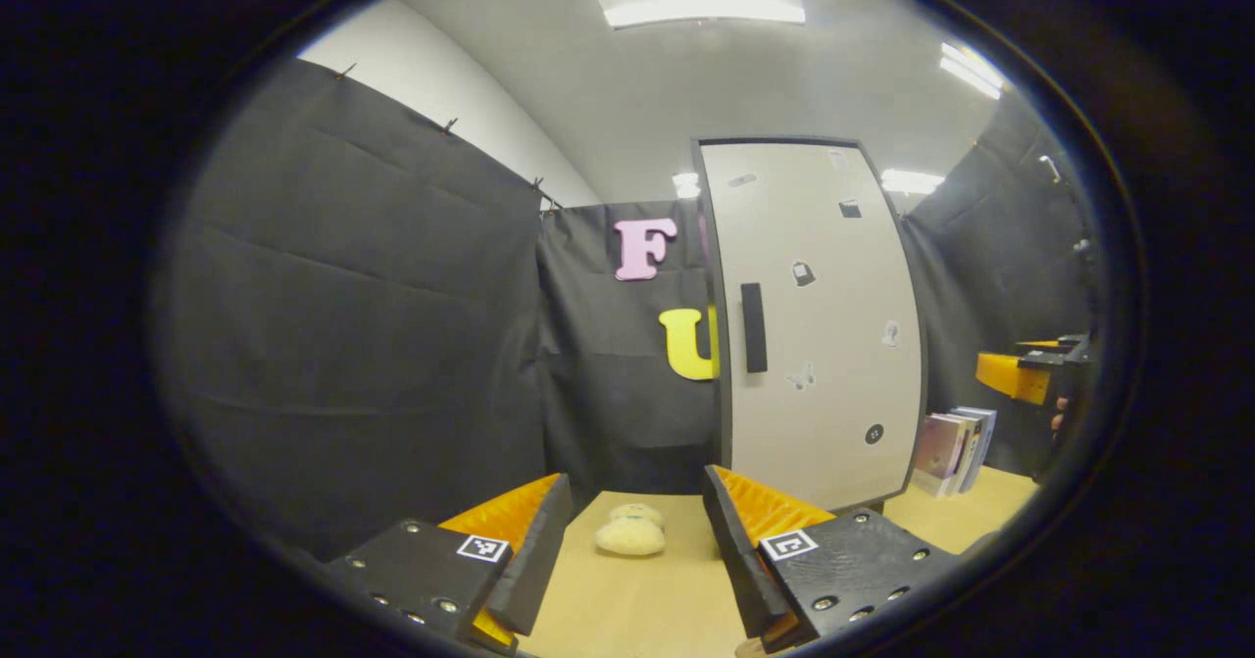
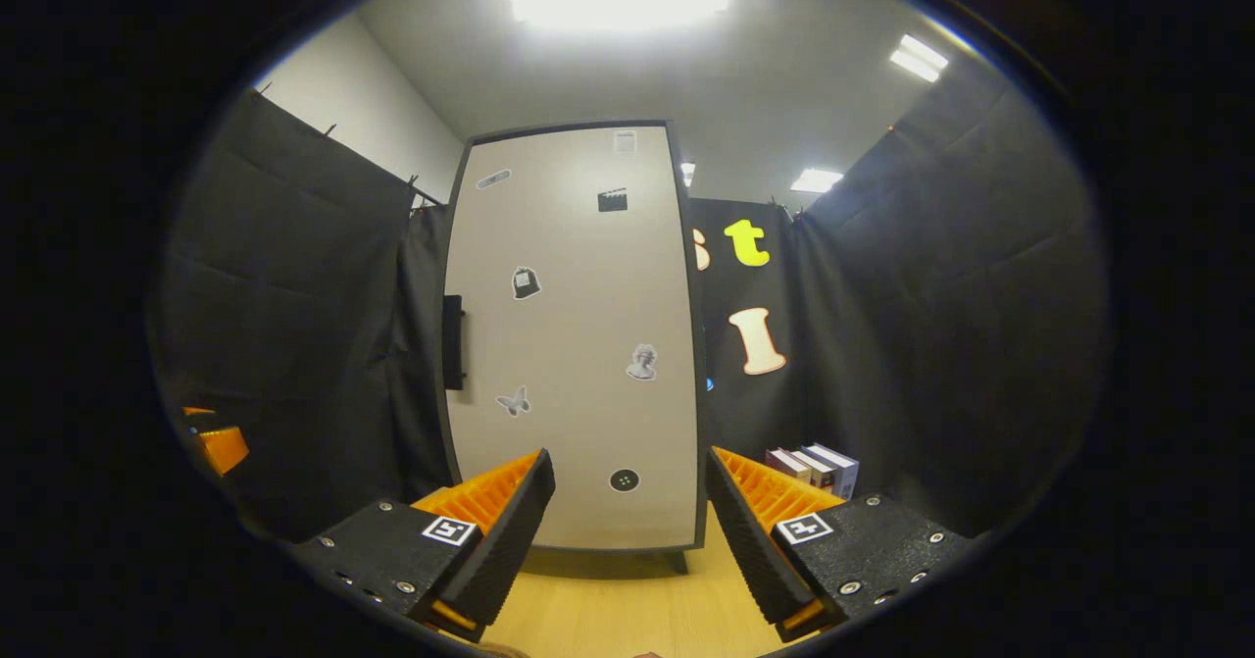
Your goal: Open the cabinet door with the right hand, grasp the bottle in the cabinet with the left hand and place it on the coaster, then close the cabinet door with the right hand.
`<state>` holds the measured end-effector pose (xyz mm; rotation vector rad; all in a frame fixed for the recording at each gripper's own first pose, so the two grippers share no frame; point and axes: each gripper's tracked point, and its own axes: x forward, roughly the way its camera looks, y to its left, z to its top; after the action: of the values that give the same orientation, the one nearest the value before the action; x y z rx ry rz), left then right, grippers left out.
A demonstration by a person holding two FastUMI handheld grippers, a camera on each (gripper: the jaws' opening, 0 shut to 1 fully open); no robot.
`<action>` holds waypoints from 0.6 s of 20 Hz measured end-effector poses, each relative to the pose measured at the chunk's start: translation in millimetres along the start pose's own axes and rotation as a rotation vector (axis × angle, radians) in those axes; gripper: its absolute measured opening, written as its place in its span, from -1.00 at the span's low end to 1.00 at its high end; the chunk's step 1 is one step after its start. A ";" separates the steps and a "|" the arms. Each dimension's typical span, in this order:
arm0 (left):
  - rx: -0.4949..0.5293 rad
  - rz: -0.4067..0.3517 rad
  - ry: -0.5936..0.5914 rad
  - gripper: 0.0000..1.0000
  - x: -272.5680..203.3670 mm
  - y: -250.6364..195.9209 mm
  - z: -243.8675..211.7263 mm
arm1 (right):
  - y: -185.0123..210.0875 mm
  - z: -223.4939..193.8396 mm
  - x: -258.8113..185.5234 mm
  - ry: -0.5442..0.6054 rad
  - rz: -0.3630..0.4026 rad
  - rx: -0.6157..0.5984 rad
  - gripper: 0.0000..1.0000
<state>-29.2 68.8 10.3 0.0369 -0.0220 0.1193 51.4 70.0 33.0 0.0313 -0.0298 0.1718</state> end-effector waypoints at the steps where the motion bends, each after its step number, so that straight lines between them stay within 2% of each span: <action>1: 0.004 0.017 -0.001 0.54 -3.9 8.9 0.5 | 8.5 4.3 7.9 -0.008 0.019 0.000 0.90; 12: 0.041 0.187 0.030 0.54 -27.9 96.9 -10.2 | 120.5 40.3 100.6 -0.025 0.200 0.041 0.89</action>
<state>-68.2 162.0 2.8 0.0742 0.0074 0.3073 128.8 204.4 80.0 0.0717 -0.0544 0.3722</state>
